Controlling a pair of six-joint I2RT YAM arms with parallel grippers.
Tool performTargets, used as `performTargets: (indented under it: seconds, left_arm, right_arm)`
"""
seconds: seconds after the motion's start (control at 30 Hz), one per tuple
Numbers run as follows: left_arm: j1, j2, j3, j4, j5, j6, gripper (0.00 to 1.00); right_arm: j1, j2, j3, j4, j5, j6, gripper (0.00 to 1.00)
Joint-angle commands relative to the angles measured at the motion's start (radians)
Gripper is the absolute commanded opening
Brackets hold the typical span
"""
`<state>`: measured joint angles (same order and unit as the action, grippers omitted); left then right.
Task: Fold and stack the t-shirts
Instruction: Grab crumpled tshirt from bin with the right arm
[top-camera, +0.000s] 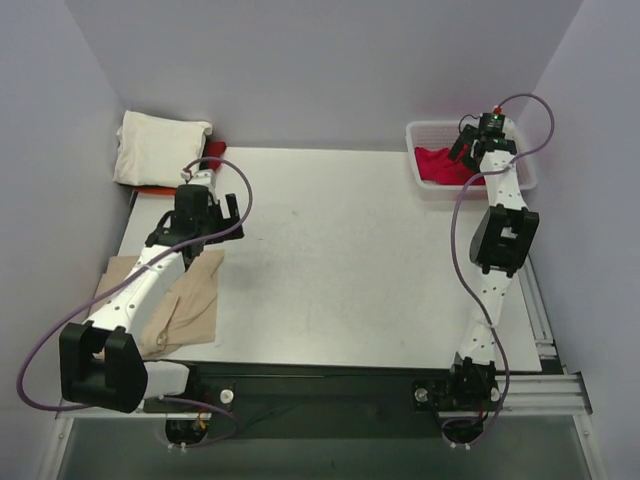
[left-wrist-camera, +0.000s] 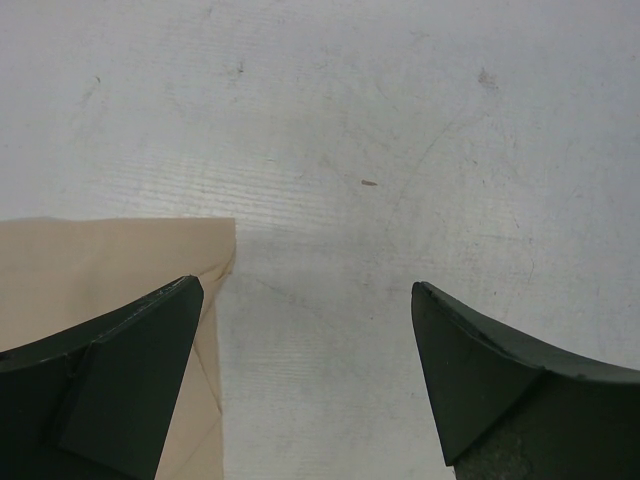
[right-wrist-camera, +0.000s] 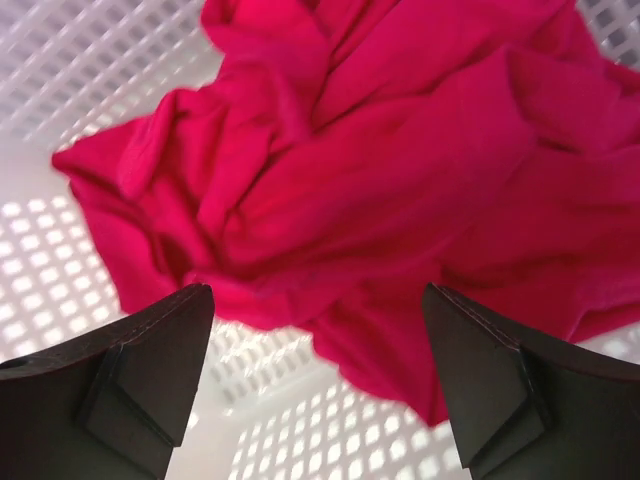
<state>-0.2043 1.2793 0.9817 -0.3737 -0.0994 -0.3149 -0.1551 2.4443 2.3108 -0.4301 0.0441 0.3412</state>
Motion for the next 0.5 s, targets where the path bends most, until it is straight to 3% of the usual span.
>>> performTargets:
  seconds: [0.0, 0.47]
  left_arm:
    - [-0.009, 0.040, 0.031, 0.059, 0.041, -0.029, 0.97]
    - [-0.078, 0.143, 0.103, 0.116, 0.030, -0.038, 0.97]
  right_arm:
    - [-0.032, 0.024, 0.039, 0.105, 0.008, 0.004, 0.90]
    - [-0.124, 0.199, 0.133, 0.177, -0.108, 0.142, 0.94]
